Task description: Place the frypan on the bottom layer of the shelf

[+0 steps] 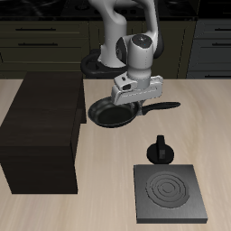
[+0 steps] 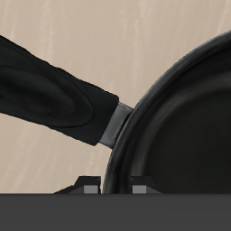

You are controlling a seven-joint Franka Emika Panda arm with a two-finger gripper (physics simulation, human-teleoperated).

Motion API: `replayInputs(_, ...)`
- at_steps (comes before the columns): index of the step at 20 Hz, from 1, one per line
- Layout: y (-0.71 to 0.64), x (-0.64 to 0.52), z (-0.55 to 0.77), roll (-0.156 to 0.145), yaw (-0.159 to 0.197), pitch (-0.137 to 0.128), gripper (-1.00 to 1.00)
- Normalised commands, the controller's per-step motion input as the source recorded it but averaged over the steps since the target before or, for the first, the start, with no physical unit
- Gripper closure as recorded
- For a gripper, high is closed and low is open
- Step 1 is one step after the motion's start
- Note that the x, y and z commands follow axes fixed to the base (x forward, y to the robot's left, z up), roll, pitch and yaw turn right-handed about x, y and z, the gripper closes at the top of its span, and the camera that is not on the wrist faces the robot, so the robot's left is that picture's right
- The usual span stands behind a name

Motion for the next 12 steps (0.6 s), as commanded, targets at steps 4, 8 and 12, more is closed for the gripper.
replayInputs(4,0.01,0.14,0.14,-0.010,0.046,-0.036,1.00)
replayInputs(8,0.02,0.11,0.11,-0.001,0.028,-0.026,1.00)
replayInputs(12,0.01,0.14,0.14,-0.005,0.038,-0.024,1.00)
